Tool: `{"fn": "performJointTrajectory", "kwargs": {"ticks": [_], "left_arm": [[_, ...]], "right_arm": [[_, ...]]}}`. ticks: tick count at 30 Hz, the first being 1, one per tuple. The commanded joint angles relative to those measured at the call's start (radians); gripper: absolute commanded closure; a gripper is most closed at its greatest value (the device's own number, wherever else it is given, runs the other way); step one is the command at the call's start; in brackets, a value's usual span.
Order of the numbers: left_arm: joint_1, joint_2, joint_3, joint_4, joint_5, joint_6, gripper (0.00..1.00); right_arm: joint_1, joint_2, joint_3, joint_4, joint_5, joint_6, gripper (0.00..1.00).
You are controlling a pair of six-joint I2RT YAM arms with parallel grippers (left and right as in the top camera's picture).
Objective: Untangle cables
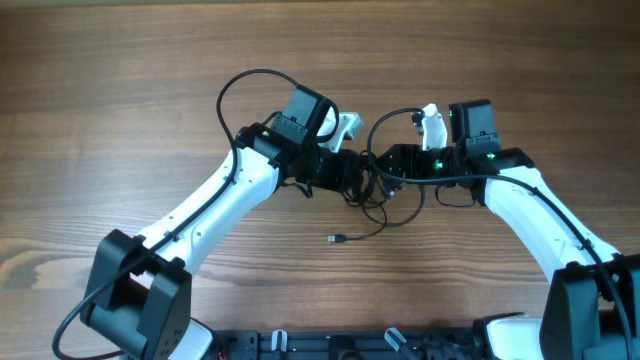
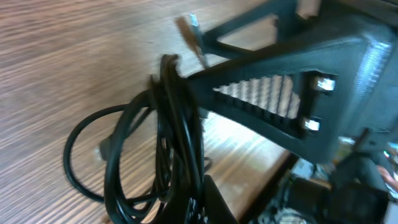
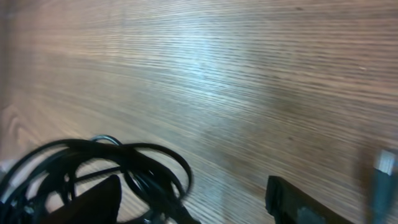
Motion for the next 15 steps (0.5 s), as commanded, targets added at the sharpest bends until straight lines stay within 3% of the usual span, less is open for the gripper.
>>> {"fn": "performJointTrajectory", "kwargs": {"ticks": [1, 6, 15], "left_arm": [[0.003, -0.015, 0.0, 0.005, 0.13, 0.077, 0.96], [0.004, -0.015, 0.0, 0.005, 0.125, 0.077, 0.96], [0.026, -0.015, 0.0, 0.023, 0.1, 0.076, 0.96]], "right_arm": [[0.0, 0.018, 0.014, 0.011, -0.071, -0.054, 0.34], [0.0, 0.018, 0.014, -0.005, -0.071, -0.056, 0.55], [0.0, 0.018, 0.014, -0.067, -0.072, -0.063, 0.55]]}}
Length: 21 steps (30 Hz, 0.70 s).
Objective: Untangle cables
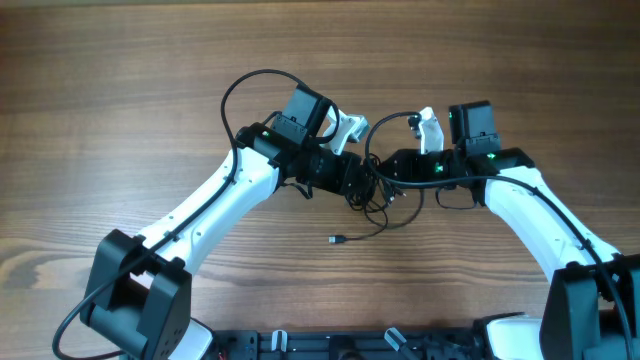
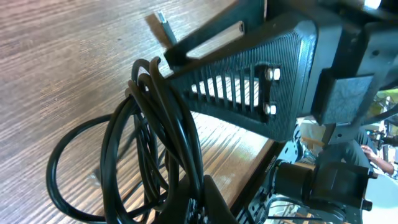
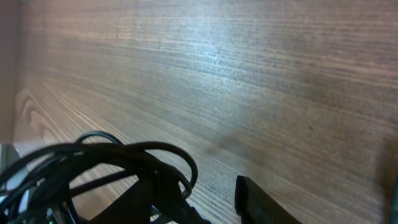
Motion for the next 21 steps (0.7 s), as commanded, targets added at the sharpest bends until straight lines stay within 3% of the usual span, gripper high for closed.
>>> {"fn": "performJointTrajectory", "kwargs": {"ticks": [1, 10, 15, 21], "left_arm": [[0.032, -0.015, 0.0, 0.026, 0.019, 0.022, 0.96], [0.058, -0.014, 0.0, 0.032, 0.025, 0.022, 0.96], [0.057, -0.015, 0.0, 0.026, 0.106, 0.023, 0.96], [0.057, -0.014, 0.0, 0.026, 0.132, 0.023, 0.96]], "right_arm": [[0.0, 0.018, 0.014, -0.027, -0.025, -0.043, 0.53], [0.0, 0.018, 0.014, -0.024, -0.068, -0.073, 0.51], [0.0, 0.018, 0.014, 0.01, -0.068, -0.072, 0.51], [0.0, 0.018, 0.014, 0.033, -0.068, -0.072, 0.57]]}}
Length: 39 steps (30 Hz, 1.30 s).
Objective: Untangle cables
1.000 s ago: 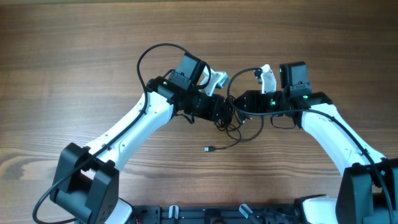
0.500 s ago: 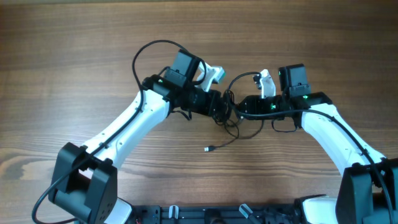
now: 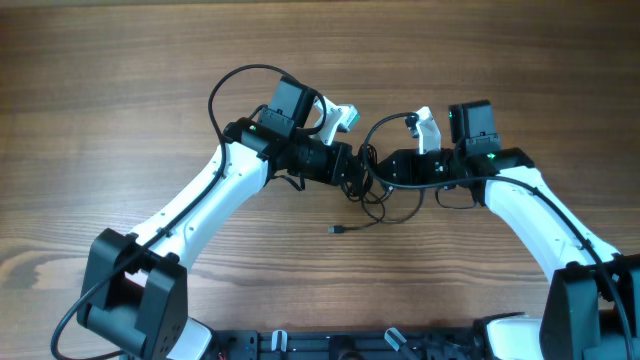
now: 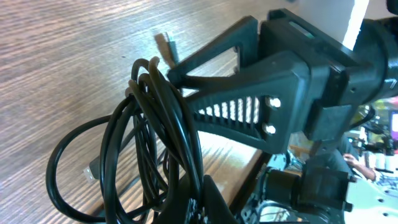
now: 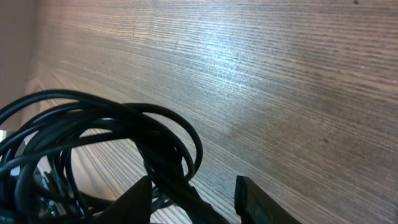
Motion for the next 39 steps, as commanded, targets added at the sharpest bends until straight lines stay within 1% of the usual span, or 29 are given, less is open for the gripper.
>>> {"fn": "performJointTrajectory", "kwargs": {"ticks": [1, 2, 6, 7, 10, 11, 12, 14, 15, 16, 21, 22, 23, 28, 30, 33, 35, 37, 39], "left_arm": [[-0.002, -0.015, 0.0, 0.001, 0.072, 0.021, 0.96], [-0.002, -0.015, 0.0, 0.002, 0.082, 0.021, 0.96], [-0.001, -0.015, 0.0, 0.001, 0.081, 0.021, 0.96], [-0.001, -0.015, 0.0, 0.001, 0.081, 0.021, 0.96], [-0.001, -0.014, 0.0, 0.001, 0.081, 0.021, 0.96], [-0.001, -0.015, 0.0, 0.001, 0.081, 0.021, 0.96], [-0.001, -0.015, 0.0, 0.001, 0.081, 0.021, 0.96], [-0.001, -0.015, 0.0, 0.002, 0.081, 0.021, 0.96], [-0.001, -0.015, 0.0, 0.002, 0.081, 0.021, 0.96], [-0.001, -0.015, 0.0, 0.005, 0.082, 0.021, 0.96], [-0.001, -0.015, 0.0, 0.006, 0.094, 0.021, 0.96], [-0.001, -0.015, 0.0, 0.006, 0.097, 0.021, 0.96], [-0.001, -0.015, 0.0, 0.006, 0.097, 0.021, 0.96], [-0.001, -0.015, 0.0, 0.005, 0.097, 0.021, 0.96], [-0.001, -0.015, 0.0, 0.005, 0.097, 0.021, 0.96], [-0.001, -0.015, 0.0, 0.003, 0.095, 0.021, 0.96], [-0.001, -0.015, 0.0, -0.014, 0.042, 0.021, 0.96], [-0.001, -0.014, 0.0, -0.063, -0.1, 0.02, 0.96], [-0.001, -0.01, 0.0, -0.126, -0.264, 0.013, 0.96]], "right_arm": [[0.0, 0.018, 0.014, 0.005, -0.023, -0.02, 0.6], [0.0, 0.019, 0.014, 0.004, -0.023, -0.02, 0.63], [0.0, 0.019, 0.014, 0.004, -0.023, -0.02, 0.83], [0.0, 0.019, 0.014, 0.004, -0.023, -0.02, 0.86], [0.0, 0.019, 0.014, 0.002, -0.023, -0.02, 0.86], [0.0, 0.019, 0.014, 0.001, -0.023, -0.02, 0.84], [0.0, 0.019, 0.014, -0.002, -0.023, -0.02, 0.79], [0.0, 0.019, 0.014, -0.007, -0.023, -0.02, 0.61], [0.0, 0.019, 0.014, -0.011, -0.023, -0.021, 0.57], [0.0, 0.019, 0.014, -0.014, -0.023, -0.023, 0.55], [0.0, 0.019, 0.014, -0.039, -0.023, -0.07, 0.56], [0.0, 0.019, 0.014, -0.042, -0.023, -0.074, 0.61], [0.0, 0.019, 0.014, -0.042, -0.023, -0.074, 0.64], [0.0, 0.019, 0.014, -0.04, -0.022, -0.074, 0.84], [0.0, 0.019, 0.014, -0.041, -0.001, -0.072, 0.95], [0.0, 0.019, 0.014, -0.047, 0.081, -0.048, 0.96], [-0.001, 0.019, 0.014, -0.053, 0.167, 0.006, 0.96], [-0.001, 0.019, 0.014, -0.068, 0.293, 0.08, 0.96], [-0.001, 0.019, 0.014, -0.098, 0.439, 0.2, 0.96]]}}
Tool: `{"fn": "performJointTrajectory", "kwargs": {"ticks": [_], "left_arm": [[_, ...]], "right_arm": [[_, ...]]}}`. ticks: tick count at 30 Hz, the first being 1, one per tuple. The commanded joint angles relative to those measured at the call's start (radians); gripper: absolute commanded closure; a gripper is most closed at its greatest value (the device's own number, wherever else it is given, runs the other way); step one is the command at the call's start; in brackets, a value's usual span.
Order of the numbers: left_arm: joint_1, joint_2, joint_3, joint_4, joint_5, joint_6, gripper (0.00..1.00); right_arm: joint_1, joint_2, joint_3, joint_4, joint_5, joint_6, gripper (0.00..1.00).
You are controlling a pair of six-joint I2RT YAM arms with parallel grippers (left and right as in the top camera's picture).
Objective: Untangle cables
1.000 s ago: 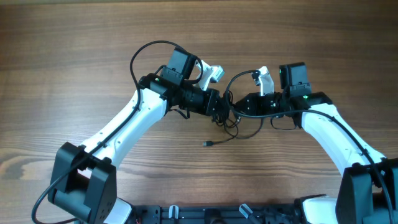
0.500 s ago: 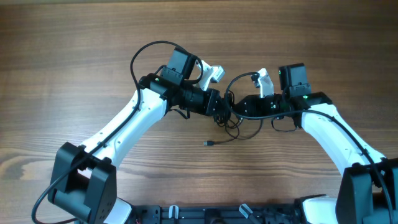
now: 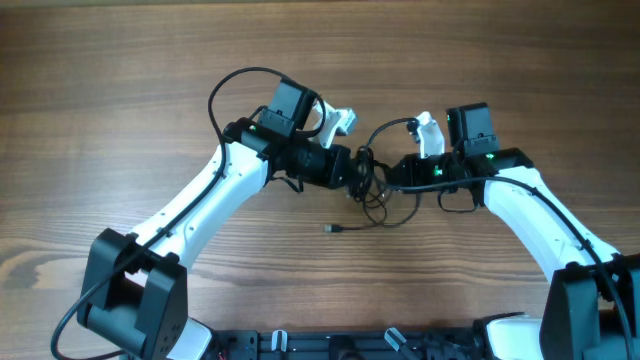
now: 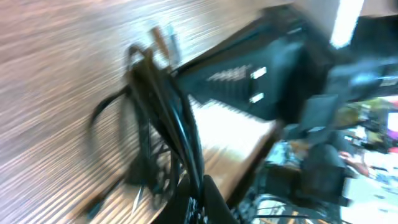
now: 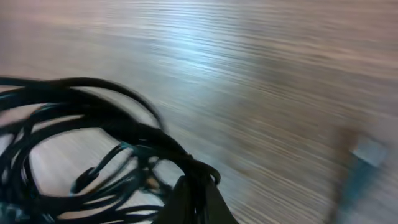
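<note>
A tangle of black cable (image 3: 369,192) hangs between my two grippers at mid-table. My left gripper (image 3: 356,172) is shut on several strands of it, the loops (image 4: 160,106) rising from the pinched fingers (image 4: 198,202). From the other side my right gripper (image 3: 389,177) is shut on other strands, its fingers (image 5: 194,200) pressed together under a knot, with loops (image 5: 81,118) spreading left. One loose end with a plug (image 3: 334,229) lies on the wood toward the front. Both wrist views are motion-blurred.
The wooden table (image 3: 120,60) stretches all round. The left arm's own supply cable (image 3: 225,85) arcs over its wrist. A blurred grey connector (image 5: 368,151) shows at the right of the right wrist view. A black rail (image 3: 400,340) runs along the front edge.
My right gripper's fingers stood apart around the strands; now they are shut on them. The left gripper still holds the bundle, and the right wrist has shifted a little.
At first my left gripper held the tangle while the right one stood open beside it. The right gripper then sat closer, its fingers either side of strands, and the left arm had shifted left. Now both grippers hold the tangle.
</note>
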Motion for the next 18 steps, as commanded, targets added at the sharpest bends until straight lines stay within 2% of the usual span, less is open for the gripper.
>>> {"fn": "performJointTrajectory", "kwargs": {"ticks": [1, 5, 11, 14, 17, 18], "left_arm": [[0.0, -0.01, 0.0, -0.097, -0.325, -0.02, 0.96], [0.009, -0.009, 0.0, -0.157, -0.539, -0.13, 0.96], [0.03, -0.009, 0.0, -0.158, -0.549, -0.219, 0.96], [0.029, -0.009, 0.0, -0.159, -0.547, -0.227, 0.96], [0.029, -0.009, 0.0, -0.165, -0.544, -0.244, 0.96], [0.029, -0.009, 0.0, -0.165, -0.54, -0.244, 0.96]], "right_arm": [[-0.005, 0.019, 0.014, -0.041, 0.346, 0.232, 0.96], [-0.005, 0.019, 0.014, -0.105, 0.468, 0.363, 0.96], [-0.005, 0.019, 0.014, -0.13, 0.466, 0.401, 0.95], [-0.005, 0.019, 0.014, -0.137, 0.463, 0.409, 0.94], [-0.005, 0.019, 0.014, -0.143, 0.463, 0.409, 0.87], [-0.005, 0.019, 0.014, -0.145, 0.463, 0.41, 0.78]]}}
